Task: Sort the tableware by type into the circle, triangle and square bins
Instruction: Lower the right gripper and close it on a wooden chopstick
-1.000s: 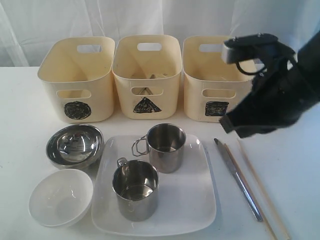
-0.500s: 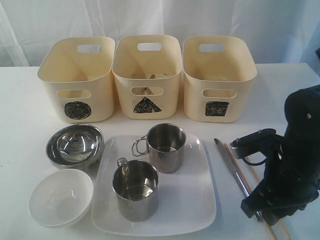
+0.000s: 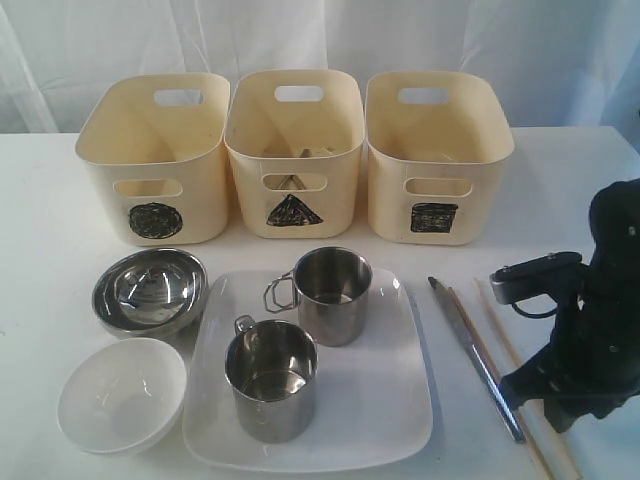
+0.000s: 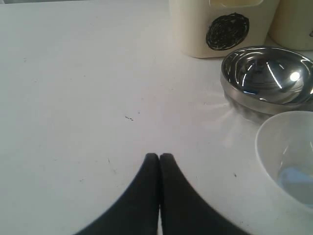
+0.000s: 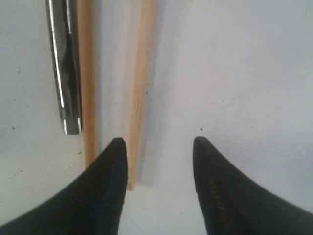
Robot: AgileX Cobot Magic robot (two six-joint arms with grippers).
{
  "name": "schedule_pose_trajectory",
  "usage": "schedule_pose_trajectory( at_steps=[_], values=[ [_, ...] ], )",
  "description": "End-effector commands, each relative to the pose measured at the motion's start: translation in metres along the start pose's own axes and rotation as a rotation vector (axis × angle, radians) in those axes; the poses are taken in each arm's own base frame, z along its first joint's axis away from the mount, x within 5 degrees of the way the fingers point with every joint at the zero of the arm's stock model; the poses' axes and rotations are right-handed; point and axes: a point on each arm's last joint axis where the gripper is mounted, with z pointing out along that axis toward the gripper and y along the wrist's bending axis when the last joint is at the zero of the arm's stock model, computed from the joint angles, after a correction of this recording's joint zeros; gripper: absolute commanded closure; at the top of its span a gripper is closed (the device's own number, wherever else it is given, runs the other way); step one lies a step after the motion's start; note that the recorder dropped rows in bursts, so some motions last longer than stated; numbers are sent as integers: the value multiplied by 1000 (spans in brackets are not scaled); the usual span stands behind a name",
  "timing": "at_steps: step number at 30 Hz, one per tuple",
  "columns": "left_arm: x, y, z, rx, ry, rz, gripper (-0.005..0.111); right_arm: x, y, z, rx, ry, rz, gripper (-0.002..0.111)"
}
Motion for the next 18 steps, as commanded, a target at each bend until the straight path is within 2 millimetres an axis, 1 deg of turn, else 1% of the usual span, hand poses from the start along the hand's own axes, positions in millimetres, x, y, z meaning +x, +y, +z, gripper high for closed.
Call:
schedule_pose_trajectory(
  at_steps=[1,6,11,18],
  values=[
    [1,0,0,-2,-3,-5,107,0,0,0,-39,-10,17,66],
    [1,0,0,-2,-3,-5,107,-2,1,3,-46,-13,15,66],
    [1,0,0,-2,-3,-5,107,-5,1,18,-54,36,10,66],
    [1,0,0,-2,-3,-5,107,-6,2,27,-57,63,11,67]
  ],
)
